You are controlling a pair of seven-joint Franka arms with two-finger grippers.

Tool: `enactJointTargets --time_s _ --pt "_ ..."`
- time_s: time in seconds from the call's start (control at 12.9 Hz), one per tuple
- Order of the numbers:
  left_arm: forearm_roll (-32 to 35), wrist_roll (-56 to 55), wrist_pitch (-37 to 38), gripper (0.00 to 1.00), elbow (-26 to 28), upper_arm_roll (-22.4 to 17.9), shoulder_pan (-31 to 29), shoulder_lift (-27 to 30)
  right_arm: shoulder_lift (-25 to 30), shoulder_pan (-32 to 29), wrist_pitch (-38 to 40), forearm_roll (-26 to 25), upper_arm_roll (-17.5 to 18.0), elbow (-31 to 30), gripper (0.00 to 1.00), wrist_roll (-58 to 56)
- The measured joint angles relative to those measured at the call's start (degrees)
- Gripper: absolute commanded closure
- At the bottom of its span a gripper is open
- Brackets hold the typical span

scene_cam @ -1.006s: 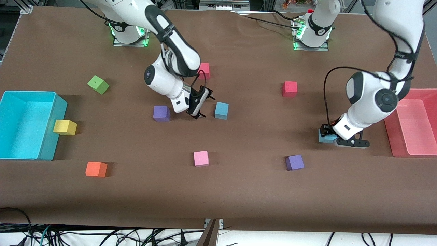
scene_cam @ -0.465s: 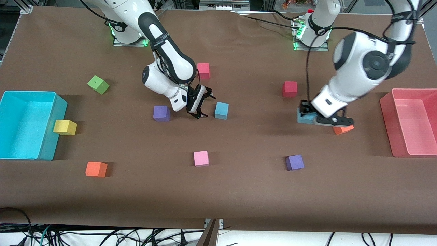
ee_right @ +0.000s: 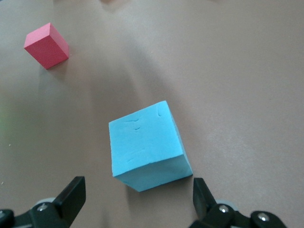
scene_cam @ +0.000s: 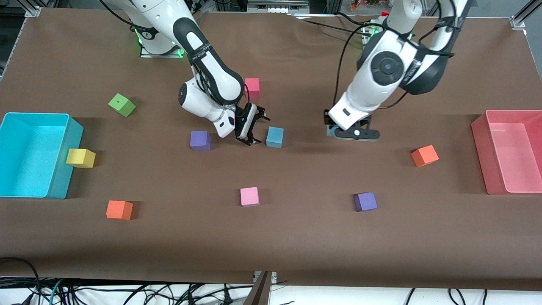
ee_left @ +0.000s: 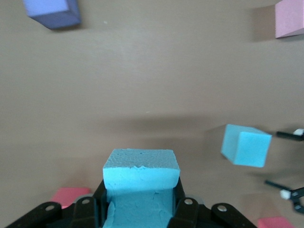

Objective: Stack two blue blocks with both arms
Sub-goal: 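Carry the cyan cube above the placed cube with the left gripper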

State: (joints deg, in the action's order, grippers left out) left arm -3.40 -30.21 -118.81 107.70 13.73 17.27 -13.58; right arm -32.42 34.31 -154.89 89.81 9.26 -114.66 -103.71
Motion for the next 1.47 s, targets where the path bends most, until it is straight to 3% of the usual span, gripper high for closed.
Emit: enactJointTargets --time_s 0.23,0.7,1.47 --pt "-0.1 -4.1 -0.1 1.00 -5.2 0.3 1.9 -3.6 -0.6 -0.1 1.5 1.2 0.0 0.0 0.00 -1.7" --pt "0.9 -13.9 -0.1 1.00 -8.5 3.6 4.7 -6.6 -1.0 -0.5 2.7 3.3 0.0 0.1 0.00 -4.9" --pt "3.4 -16.1 -3.3 1.00 -19.0 1.1 10.2 -19.8 -1.1 -0.9 3.1 3.4 -0.1 0.1 0.00 -5.0"
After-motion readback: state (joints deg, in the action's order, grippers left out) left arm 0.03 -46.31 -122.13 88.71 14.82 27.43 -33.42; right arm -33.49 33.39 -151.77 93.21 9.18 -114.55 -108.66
